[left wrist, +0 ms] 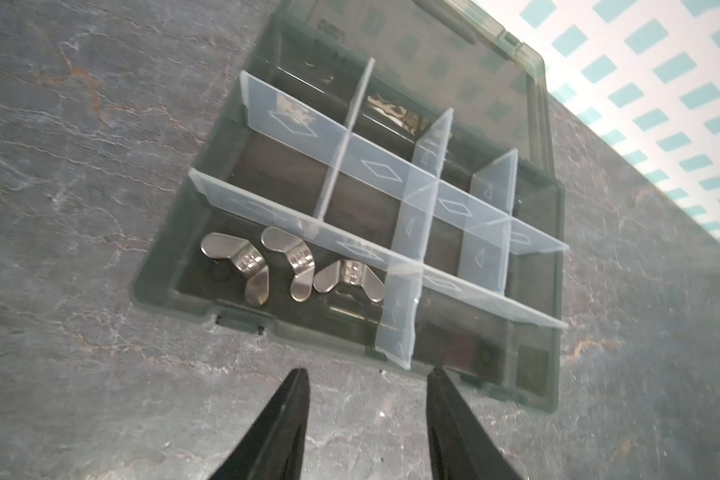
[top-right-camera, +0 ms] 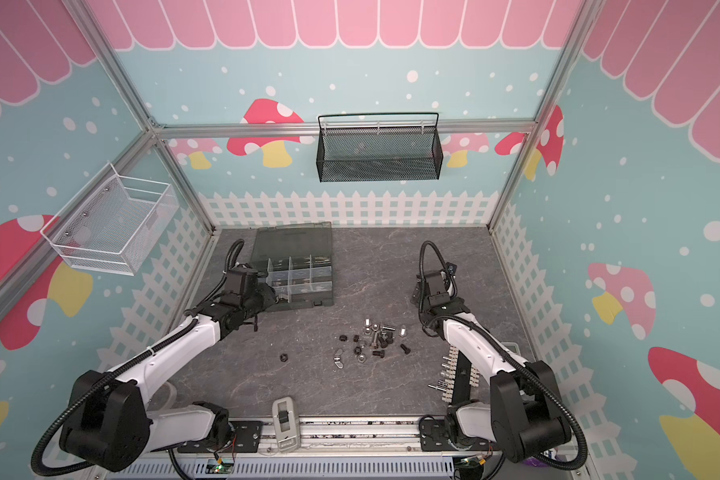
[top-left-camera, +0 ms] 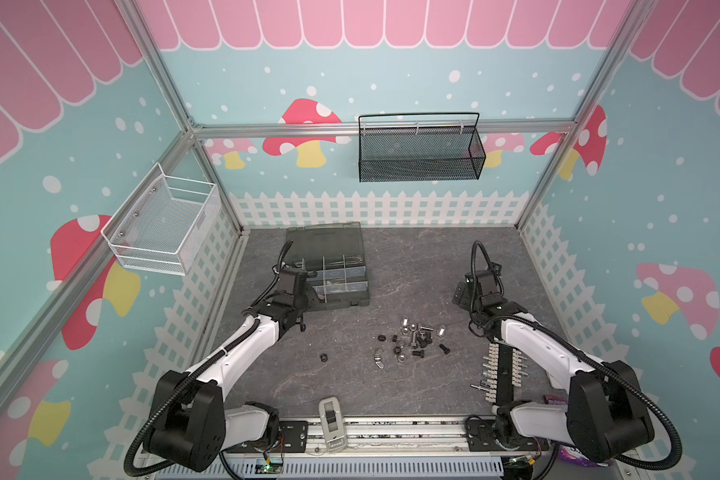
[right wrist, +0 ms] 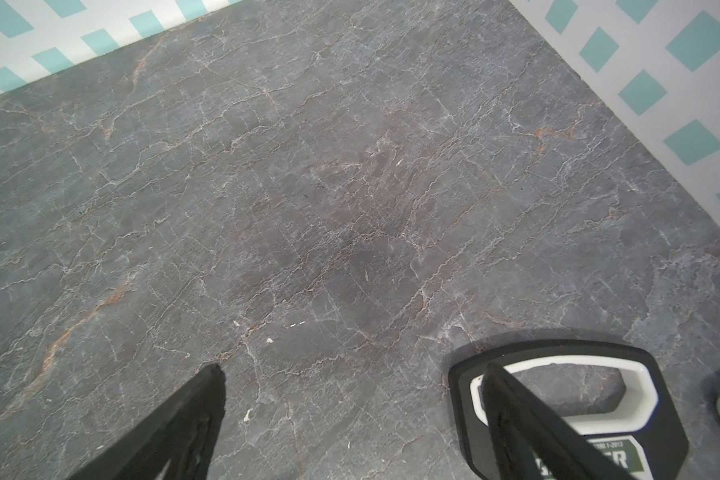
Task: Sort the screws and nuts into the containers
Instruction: 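Move the left gripper back to the pile and grasp a fourth wing nut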
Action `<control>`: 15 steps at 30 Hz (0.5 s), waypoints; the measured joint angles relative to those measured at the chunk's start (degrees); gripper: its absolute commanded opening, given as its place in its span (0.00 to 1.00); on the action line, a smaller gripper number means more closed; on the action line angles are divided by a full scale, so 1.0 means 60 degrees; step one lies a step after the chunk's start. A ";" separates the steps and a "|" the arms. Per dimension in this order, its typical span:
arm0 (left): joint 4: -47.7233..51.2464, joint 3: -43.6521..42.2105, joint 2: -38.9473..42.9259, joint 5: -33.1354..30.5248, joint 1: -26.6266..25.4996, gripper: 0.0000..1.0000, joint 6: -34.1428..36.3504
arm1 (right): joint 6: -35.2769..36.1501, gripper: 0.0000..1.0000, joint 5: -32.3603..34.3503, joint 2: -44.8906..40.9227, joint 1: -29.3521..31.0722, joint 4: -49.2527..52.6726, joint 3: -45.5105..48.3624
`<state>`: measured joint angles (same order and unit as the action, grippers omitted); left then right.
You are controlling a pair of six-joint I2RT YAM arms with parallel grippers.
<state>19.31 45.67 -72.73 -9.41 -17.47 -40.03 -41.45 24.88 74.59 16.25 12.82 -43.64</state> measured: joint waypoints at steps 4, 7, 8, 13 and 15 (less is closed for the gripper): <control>0.0495 0.0000 -0.0004 -0.0138 -0.1133 0.59 0.0168 | -0.0004 0.97 -0.0055 0.0000 0.0000 -0.0004 0.0000; 0.0896 0.0080 -0.0302 -0.0164 -0.2018 0.61 0.0273 | -0.0007 0.97 -0.0091 0.0004 0.0000 -0.0007 0.0000; 0.1020 0.0127 -0.0448 -0.0168 -0.2291 0.62 0.0288 | -0.0007 0.97 -0.0091 0.0004 0.0000 -0.0007 0.0000; 0.1698 0.0594 -0.1366 -0.0178 -0.3661 0.65 0.0437 | -0.0047 0.97 -0.0098 0.0004 0.0000 -0.0007 0.0000; 0.1887 0.0801 -0.1650 -0.0175 -0.4135 0.65 0.0466 | -0.0073 0.97 -0.0102 0.0004 0.0000 -0.0007 0.0000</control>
<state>30.63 50.48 -82.63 -10.46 -42.28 -37.23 -41.89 24.27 74.61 16.25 12.78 -43.64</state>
